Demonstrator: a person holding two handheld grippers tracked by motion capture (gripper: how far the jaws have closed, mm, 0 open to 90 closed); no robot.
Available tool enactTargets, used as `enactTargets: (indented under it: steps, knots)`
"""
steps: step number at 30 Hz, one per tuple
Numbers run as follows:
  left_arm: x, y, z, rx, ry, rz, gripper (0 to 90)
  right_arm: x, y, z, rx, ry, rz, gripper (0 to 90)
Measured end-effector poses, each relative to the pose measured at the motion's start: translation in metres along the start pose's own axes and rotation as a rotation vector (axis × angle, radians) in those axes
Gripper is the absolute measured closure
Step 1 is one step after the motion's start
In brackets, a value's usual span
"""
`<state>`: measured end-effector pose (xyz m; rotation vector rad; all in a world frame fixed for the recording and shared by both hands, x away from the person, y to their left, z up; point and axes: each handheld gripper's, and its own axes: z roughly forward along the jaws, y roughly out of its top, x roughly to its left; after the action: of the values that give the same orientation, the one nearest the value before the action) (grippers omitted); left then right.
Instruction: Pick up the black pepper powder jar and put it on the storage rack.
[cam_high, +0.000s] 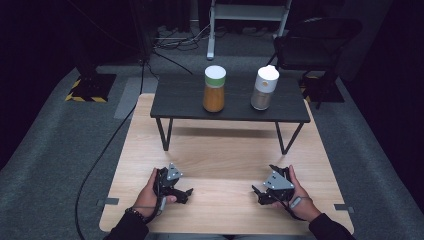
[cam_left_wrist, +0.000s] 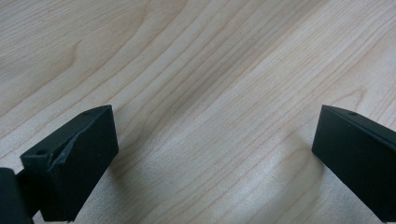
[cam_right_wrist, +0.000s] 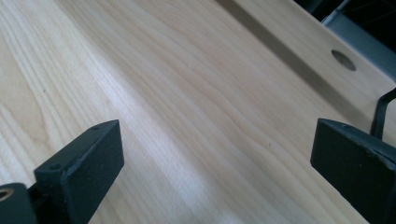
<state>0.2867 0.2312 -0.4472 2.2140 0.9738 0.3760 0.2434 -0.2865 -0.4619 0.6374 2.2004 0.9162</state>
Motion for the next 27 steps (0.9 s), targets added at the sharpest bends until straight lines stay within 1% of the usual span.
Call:
enactTargets:
  steps: [5,6,11,19,23,27]
  knots:
    - [0.000,0.000,0.000,0.000,0.000,-0.001,0.4,-0.010,-0.006,-0.002,0.022,0.031,0.062,2.6]
    - [0.000,0.000,0.000,0.000,0.000,-0.001,0.4,-0.013,-0.008,-0.002,0.027,0.045,0.074,2.6]
    - [0.000,0.000,0.000,0.000,0.000,0.000,0.4,-0.023,-0.011,-0.002,0.052,0.097,0.108,2.7]
    - [0.000,0.000,0.000,0.000,0.000,0.000,0.4,-0.040,-0.010,0.000,0.090,0.154,0.173,2.2]
    - [0.000,0.000,0.000,0.000,0.000,0.000,0.4,-0.053,-0.011,0.001,0.116,0.200,0.219,0.6]
    - [0.000,0.000,0.000,-0.002,-0.001,0.002,0.4,-0.070,-0.015,0.004,0.144,0.265,0.269,0.4]
